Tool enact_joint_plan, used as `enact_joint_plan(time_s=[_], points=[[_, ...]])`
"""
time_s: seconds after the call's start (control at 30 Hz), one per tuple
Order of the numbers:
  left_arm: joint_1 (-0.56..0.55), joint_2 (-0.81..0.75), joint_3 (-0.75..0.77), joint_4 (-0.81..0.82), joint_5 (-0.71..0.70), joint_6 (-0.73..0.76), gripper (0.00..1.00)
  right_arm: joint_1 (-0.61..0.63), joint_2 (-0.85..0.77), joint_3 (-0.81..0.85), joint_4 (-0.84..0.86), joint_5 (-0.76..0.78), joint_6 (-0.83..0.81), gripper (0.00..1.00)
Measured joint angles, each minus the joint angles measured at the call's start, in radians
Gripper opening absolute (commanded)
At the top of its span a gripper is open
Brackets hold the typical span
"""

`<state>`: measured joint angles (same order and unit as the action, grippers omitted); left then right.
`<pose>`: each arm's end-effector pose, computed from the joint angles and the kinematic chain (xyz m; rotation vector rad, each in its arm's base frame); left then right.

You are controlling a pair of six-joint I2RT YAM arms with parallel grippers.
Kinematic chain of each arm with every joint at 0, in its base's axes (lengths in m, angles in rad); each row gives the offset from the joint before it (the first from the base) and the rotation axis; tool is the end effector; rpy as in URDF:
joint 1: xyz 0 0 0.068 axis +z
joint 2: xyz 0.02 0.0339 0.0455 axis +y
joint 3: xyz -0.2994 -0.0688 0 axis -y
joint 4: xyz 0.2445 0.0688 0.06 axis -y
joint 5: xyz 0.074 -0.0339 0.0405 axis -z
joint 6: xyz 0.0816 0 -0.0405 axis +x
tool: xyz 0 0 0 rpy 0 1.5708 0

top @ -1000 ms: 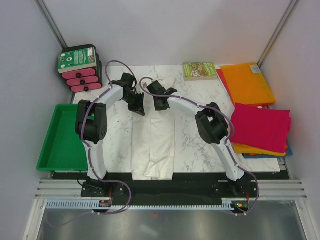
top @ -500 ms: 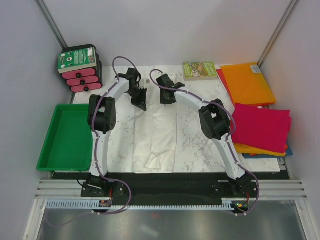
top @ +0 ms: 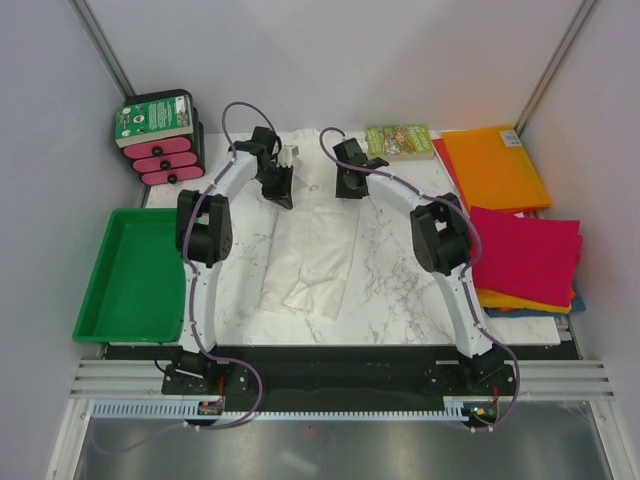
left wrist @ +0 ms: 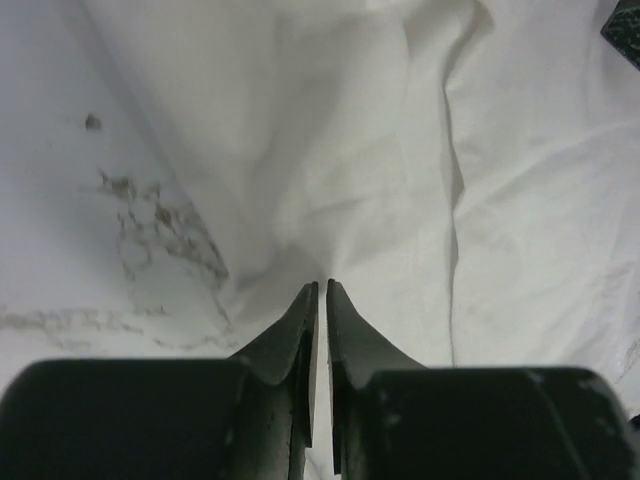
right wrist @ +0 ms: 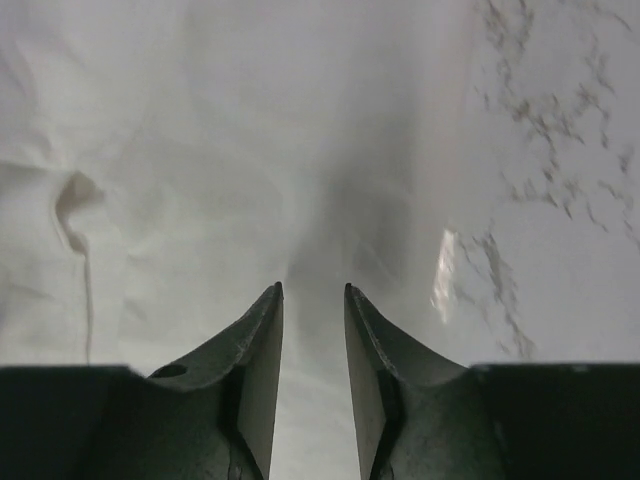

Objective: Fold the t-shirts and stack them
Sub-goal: Rotate the tshirt 90 degrees

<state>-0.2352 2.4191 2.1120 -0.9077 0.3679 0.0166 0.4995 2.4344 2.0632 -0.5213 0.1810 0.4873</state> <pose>0.5262 -0.1563 0.1540 0.4405 2.7410 -0.5676 0.5285 0.2716 0.1551 0.0636 2.4543 0.2139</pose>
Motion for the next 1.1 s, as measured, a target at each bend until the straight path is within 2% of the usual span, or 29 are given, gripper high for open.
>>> enact_joint_plan(time_s=[0.13, 0.3, 0.37, 0.47, 0.57, 0.7, 0.83, 1.1], points=[[0.005, -0.304, -0.336, 0.105, 0.007, 0.000, 0.15, 0.040, -0.192, -0.199, -0.007, 0.039, -0.011, 0.39], [0.005, -0.691, -0.619, 0.179, 0.019, 0.040, 0.08, 0.206, -0.541, -0.505, 0.062, 0.056, 0.022, 0.13], [0.007, -0.788, -0.716, 0.197, 0.019, 0.074, 0.08, 0.290, -0.634, -0.620, 0.107, 0.064, 0.055, 0.05], [0.031, -0.885, -0.896, 0.203, 0.037, 0.118, 0.09, 0.409, -0.702, -0.797, 0.150, 0.066, 0.132, 0.01], [0.085, -0.937, -1.057, 0.190, 0.055, 0.144, 0.09, 0.459, -0.701, -0.937, 0.162, 0.092, 0.208, 0.00], [0.126, -1.030, -1.170, 0.174, 0.068, 0.162, 0.09, 0.502, -0.701, -1.006, 0.152, 0.138, 0.278, 0.01], [0.125, -1.109, -1.184, 0.182, 0.091, 0.173, 0.09, 0.536, -0.700, -1.006, 0.182, 0.169, 0.325, 0.01], [0.126, -1.089, -1.184, 0.185, 0.115, 0.179, 0.09, 0.539, -0.692, -1.069, 0.192, 0.186, 0.401, 0.07]])
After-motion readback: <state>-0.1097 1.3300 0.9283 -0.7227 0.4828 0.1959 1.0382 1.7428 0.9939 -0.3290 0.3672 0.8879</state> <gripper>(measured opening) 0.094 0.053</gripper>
